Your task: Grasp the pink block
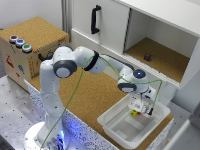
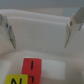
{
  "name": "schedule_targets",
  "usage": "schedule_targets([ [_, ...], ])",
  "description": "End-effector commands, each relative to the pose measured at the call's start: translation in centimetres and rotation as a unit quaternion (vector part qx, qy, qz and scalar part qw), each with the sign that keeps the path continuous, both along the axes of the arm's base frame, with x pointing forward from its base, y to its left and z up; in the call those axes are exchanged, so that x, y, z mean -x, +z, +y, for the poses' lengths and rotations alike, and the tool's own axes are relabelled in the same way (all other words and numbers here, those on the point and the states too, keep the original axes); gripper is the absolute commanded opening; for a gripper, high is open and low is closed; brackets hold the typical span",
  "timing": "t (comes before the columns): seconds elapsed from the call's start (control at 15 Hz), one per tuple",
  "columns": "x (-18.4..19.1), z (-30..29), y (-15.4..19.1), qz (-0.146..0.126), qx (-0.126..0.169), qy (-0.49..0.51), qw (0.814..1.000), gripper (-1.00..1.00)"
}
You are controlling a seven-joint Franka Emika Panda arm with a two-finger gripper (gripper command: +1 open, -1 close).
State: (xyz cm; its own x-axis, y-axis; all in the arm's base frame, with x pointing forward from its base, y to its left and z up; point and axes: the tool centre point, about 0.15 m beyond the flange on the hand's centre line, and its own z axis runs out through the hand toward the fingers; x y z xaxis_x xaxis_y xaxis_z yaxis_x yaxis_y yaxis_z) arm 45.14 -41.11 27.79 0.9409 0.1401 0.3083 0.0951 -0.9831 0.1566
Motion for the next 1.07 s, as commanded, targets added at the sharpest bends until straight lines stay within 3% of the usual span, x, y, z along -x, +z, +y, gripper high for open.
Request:
schedule_targets([
  [0.0, 0.1, -0.4, -1.0, -0.028, 0.009, 0.010, 1.000, 1.00],
  [0.6, 0.1, -0.4, -1.0, -0.028, 0.009, 0.010, 1.000, 1.00],
  [0.67, 0.1, 0.0, -0.3, 0.003, -0.020, 0.008, 1.000, 1.00],
  [0.73, 0.3, 0.2, -0.7, 0.001, -0.002, 0.011, 1.000, 1.00],
  [0.8, 0.5, 0.2, -1.0, 0.000, -0.013, 0.019, 1.000, 1.00],
  [1.0, 1.5, 0.2, -2.2, 0.008, -0.007, 0.025, 1.000, 1.00],
])
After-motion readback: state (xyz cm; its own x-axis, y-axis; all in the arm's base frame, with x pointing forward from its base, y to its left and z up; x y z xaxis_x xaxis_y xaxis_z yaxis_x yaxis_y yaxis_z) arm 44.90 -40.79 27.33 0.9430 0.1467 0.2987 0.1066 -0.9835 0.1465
